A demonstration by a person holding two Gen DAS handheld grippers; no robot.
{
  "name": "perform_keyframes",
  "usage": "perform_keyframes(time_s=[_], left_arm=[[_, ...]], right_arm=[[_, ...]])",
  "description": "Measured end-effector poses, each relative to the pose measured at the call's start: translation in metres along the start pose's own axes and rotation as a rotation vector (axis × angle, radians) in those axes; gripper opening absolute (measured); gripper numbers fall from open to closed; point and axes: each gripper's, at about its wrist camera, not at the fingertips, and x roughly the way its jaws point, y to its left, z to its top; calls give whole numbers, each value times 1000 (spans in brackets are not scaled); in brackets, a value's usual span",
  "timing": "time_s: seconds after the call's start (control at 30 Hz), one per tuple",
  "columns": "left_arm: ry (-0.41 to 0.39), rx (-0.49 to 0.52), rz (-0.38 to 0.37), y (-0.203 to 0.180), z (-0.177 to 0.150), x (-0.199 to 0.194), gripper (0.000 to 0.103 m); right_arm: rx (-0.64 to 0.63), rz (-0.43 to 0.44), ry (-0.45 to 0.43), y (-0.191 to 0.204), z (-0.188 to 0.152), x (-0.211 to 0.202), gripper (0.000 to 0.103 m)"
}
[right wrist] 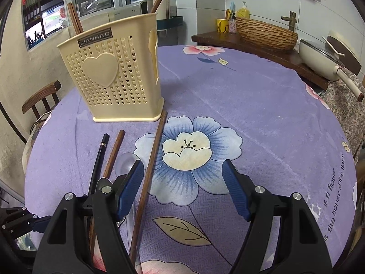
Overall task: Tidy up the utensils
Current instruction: 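Move both open tools back down to the remaining utensils on the table, then grasp the brown-handled spoon with the left tool while the right tool grasps a brown chopstick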
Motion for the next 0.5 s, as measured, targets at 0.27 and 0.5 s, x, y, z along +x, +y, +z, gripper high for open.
perform_keyframes(time_s=[0.27,0.5], left_arm=[[-11,-8,24,-1,10,7,18],[-20,-11,34,-1,15,10,17]], right_arm=[[-13,24,54,12,13,30,53],[3,40,92,16,26,58,37]])
